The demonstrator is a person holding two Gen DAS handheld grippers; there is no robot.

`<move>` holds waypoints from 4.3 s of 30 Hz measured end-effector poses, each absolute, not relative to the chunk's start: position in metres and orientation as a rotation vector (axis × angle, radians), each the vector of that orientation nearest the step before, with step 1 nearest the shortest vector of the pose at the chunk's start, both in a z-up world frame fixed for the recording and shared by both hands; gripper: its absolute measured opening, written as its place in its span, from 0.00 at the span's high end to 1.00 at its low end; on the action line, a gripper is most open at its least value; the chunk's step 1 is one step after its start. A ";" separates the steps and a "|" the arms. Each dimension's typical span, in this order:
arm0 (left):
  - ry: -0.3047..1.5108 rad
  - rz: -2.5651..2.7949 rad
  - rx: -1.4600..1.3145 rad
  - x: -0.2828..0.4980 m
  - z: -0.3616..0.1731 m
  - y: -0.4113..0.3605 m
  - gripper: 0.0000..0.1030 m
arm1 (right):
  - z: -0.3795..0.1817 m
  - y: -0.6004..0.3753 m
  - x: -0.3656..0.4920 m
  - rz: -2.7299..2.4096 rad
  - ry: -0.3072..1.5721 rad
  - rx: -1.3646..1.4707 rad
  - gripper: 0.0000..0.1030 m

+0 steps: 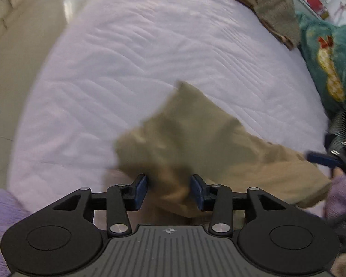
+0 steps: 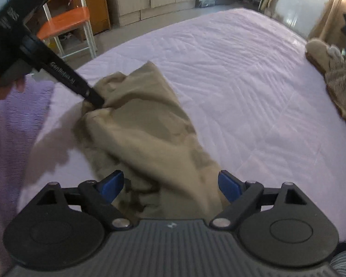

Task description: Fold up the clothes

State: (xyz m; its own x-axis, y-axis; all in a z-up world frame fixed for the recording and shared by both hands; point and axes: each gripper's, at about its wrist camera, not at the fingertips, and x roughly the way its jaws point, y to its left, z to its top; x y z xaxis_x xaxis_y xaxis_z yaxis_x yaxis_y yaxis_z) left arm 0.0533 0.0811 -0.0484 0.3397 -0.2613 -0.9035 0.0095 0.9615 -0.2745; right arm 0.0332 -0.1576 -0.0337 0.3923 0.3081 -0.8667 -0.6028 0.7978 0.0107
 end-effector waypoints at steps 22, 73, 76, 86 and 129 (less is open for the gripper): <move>1.083 -0.155 -0.113 0.064 -0.049 0.044 0.89 | -0.046 -0.160 0.017 0.529 0.941 -0.308 0.95; 1.063 -0.100 -0.028 0.080 -0.041 0.006 0.48 | -0.071 -0.152 0.019 0.526 0.981 -0.367 0.20; 1.099 -0.056 -0.001 0.069 -0.066 0.000 0.47 | -0.072 -0.176 0.038 0.431 1.017 -0.157 0.43; 1.076 -0.175 -0.161 0.072 -0.044 -0.017 0.47 | -0.054 -0.251 0.077 0.290 1.004 0.116 0.29; 0.954 -0.121 -0.222 0.108 -0.013 0.008 0.88 | -0.103 -0.281 0.111 0.204 1.154 -0.038 0.59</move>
